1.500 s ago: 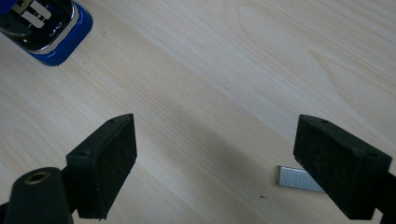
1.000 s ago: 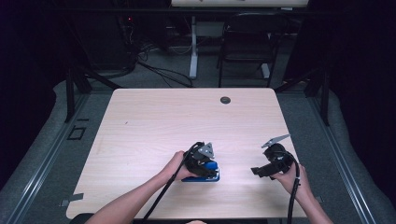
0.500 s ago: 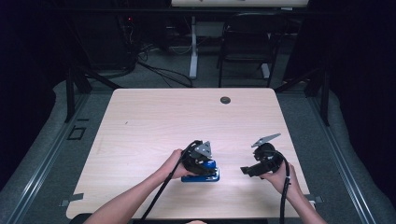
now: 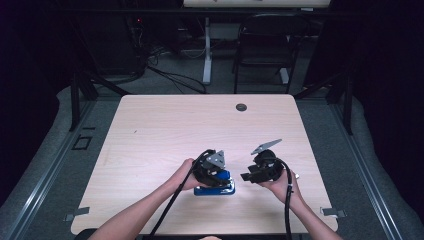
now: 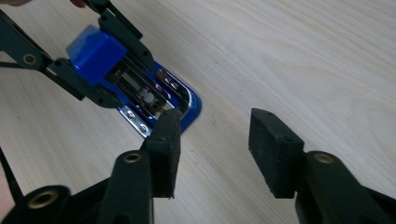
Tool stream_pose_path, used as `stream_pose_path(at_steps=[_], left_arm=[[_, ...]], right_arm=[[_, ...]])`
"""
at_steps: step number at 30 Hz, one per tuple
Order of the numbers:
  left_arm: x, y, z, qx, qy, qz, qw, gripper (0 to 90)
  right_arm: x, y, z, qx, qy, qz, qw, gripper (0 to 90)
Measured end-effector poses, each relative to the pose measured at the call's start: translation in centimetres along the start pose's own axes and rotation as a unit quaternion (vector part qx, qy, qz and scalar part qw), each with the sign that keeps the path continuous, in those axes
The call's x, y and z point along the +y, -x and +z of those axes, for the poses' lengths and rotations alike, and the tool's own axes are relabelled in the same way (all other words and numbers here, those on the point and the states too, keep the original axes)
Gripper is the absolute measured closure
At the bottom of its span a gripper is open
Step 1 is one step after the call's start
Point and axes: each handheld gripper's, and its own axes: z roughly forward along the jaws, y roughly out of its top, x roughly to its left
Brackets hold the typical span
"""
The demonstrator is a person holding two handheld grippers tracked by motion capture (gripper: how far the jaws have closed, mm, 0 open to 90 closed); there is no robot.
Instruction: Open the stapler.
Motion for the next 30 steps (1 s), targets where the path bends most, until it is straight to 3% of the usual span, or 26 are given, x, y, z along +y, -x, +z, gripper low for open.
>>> stream_pose_path(at_steps=[2, 8, 24, 25, 30], left_arm=[[0.0, 0.0, -0.1, 0.0, 0.0, 0.002, 1.0, 65.4], [0.0, 0.0, -0.2, 0.0, 0.001, 0.006, 1.0, 65.5], [0.0, 0.1, -0.7, 0.002, 0.004, 0.014, 0.9999, 65.7], [0.0, 0.1, -0.7, 0.003, 0.003, 0.015, 0.9999, 65.8], [0.0, 0.2, -0.9, 0.005, 0.003, 0.015, 0.9999, 65.8]], right_arm=[[0.4, -0.3, 0.6, 0.017, 0.001, 0.001, 0.9999, 61.3], [1.1, -1.0, 1.7, 0.031, -0.005, -0.007, 0.9995, 69.4], [1.7, -1.7, 3.4, 0.046, -0.029, -0.016, 0.9984, 76.3], [1.7, -1.8, 3.6, 0.047, -0.024, -0.009, 0.9986, 76.8], [1.8, -1.8, 3.7, 0.048, -0.031, -0.021, 0.9981, 79.0]])
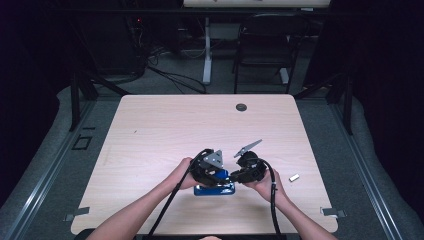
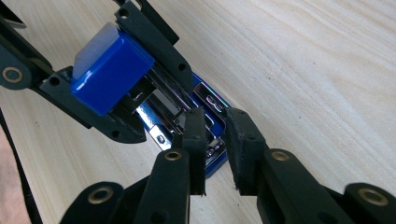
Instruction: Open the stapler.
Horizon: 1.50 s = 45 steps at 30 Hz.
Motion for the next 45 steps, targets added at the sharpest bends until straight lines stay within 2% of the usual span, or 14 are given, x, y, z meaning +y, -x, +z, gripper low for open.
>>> stream_pose_path(at_steps=[2, 16, 17, 22, 28, 32, 42, 45], left_arm=[[0.0, 0.0, 0.0, 0.001, 0.0, 0.001, 1.0, 65.9], [-0.1, 0.2, -0.8, 0.008, 0.005, 0.004, 0.9999, 66.1], [-0.1, 0.2, -1.0, 0.005, 0.002, 0.004, 1.0, 66.1], [-0.3, 0.2, -1.5, 0.008, 0.004, 0.004, 1.0, 66.2], [-0.5, 0.3, -2.2, 0.008, 0.003, 0.002, 1.0, 66.3], [-0.7, 0.3, -2.7, 0.008, 0.004, 0.0, 1.0, 66.3], [-1.5, 0.3, -4.0, 0.014, 0.015, -0.004, 0.9998, 66.4], [-1.7, 0.3, -4.4, 0.01, 0.012, -0.006, 0.9999, 66.3]], right_arm=[[-0.1, -0.1, 0.1, -0.003, 0.005, 0.006, 1.0, 79.3], [-0.1, -0.3, 0.2, -0.005, 0.005, 0.003, 1.0, 79.6], [-0.1, -0.2, 0.1, -0.007, 0.0, -0.004, 1.0, 79.7], [-0.1, -0.2, 0.2, -0.009, -0.002, -0.007, 0.9999, 80.0], [-0.1, -0.4, 0.3, -0.009, 0.007, 0.001, 0.9999, 80.5], [-0.1, -0.4, 0.2, -0.013, 0.0, -0.006, 0.9999, 80.6], [-0.1, -0.5, 0.2, -0.016, 0.0, -0.008, 0.9998, 81.0], [-0.1, -0.5, 0.2, -0.017, 0.001, -0.01, 0.9998, 81.2]])
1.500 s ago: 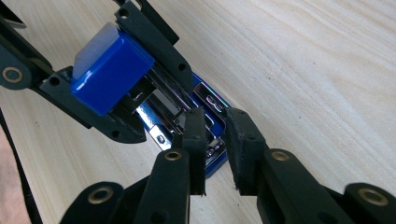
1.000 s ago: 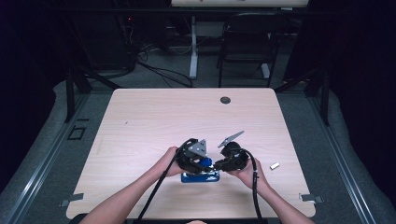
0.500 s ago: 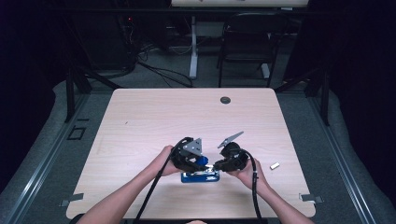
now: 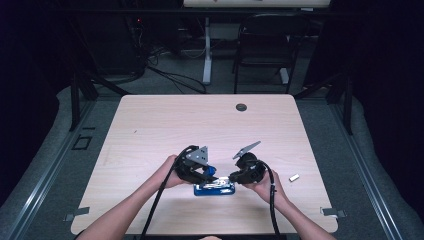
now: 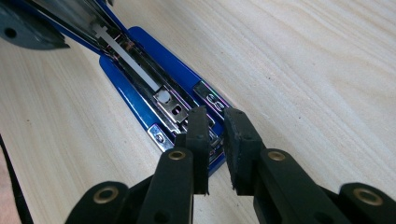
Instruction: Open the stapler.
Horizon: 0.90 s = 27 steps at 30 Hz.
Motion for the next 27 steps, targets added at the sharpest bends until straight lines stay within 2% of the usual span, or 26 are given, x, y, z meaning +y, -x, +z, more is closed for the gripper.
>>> stream_pose_path(at_steps=[10, 27], left_arm=[[-0.9, 0.0, -1.0, 0.002, 0.005, -0.006, 1.0, 66.3], [-1.5, 0.0, -1.6, 0.003, 0.005, -0.011, 0.9999, 66.3]], right_arm=[[0.0, 0.0, 0.0, -0.001, -0.001, -0.001, 1.0, 81.5], [0.0, -0.2, 0.0, -0.003, 0.003, 0.0, 1.0, 81.9]])
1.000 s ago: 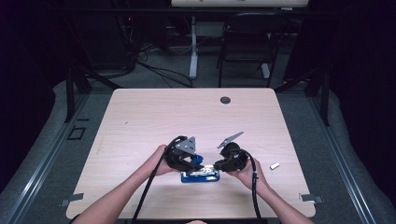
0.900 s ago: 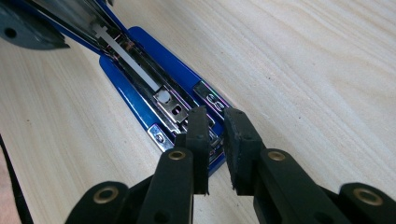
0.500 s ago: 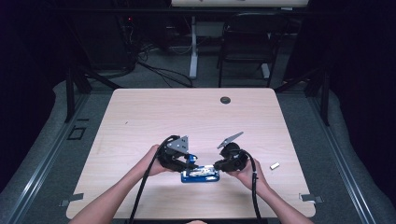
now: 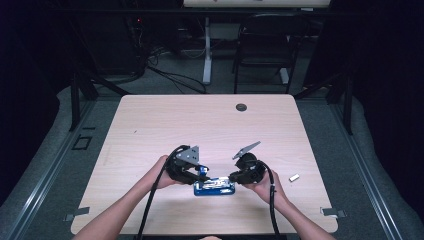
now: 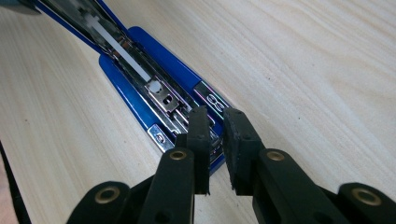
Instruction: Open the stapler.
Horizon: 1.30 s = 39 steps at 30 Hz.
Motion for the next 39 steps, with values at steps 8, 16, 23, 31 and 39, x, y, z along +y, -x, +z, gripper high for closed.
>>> stream_pose_path(at_steps=[8, 16, 23, 31, 39], left_arm=[[-0.9, 0.0, -0.7, 0.002, 0.004, -0.009, 1.0, 66.1], [-1.2, -0.1, -0.9, 0.0, 0.003, -0.011, 0.9999, 66.1], [-2.1, -0.2, -1.4, -0.001, 0.004, -0.019, 0.9998, 66.0], [-3.0, -0.4, -1.8, -0.004, 0.006, -0.031, 0.9995, 66.0], [-4.1, -0.4, -2.2, -0.006, 0.001, -0.037, 0.9993, 65.9]], right_arm=[[0.0, 0.0, 0.0, -0.002, -0.001, -0.001, 1.0, 82.0], [0.0, 0.0, 0.0, -0.002, 0.0, 0.0, 1.0, 82.2], [0.0, 0.0, 0.0, -0.002, 0.0, 0.0, 1.0, 82.3], [0.0, -0.1, 0.0, -0.003, 0.0, -0.001, 1.0, 82.3], [0.0, -0.1, 0.0, -0.006, 0.0, -0.003, 1.0, 82.4]])
